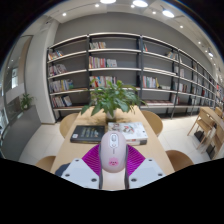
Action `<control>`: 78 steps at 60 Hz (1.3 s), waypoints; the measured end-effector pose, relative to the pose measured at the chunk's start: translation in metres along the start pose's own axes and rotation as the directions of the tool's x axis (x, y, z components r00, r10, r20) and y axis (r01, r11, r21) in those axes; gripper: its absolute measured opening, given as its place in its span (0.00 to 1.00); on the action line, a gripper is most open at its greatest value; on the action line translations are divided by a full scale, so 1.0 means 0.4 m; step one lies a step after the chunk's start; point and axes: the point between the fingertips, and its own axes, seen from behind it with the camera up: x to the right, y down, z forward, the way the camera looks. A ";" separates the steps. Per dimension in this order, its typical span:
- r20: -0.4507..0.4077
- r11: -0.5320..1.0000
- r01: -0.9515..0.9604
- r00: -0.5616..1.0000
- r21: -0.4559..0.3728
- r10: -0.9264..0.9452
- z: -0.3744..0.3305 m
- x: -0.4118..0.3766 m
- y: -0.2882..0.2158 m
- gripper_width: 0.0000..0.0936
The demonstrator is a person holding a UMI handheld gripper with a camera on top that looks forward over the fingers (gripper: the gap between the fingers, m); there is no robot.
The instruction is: Arrange mouse
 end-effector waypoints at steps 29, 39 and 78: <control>0.095 0.938 0.107 0.992 -0.331 -0.080 0.266 -0.518 0.559 0.32; 0.080 0.925 0.115 0.993 -0.363 -0.092 0.280 -0.509 0.624 0.38; 0.036 0.981 0.057 0.998 -0.184 -0.052 -0.143 -0.205 0.212 0.93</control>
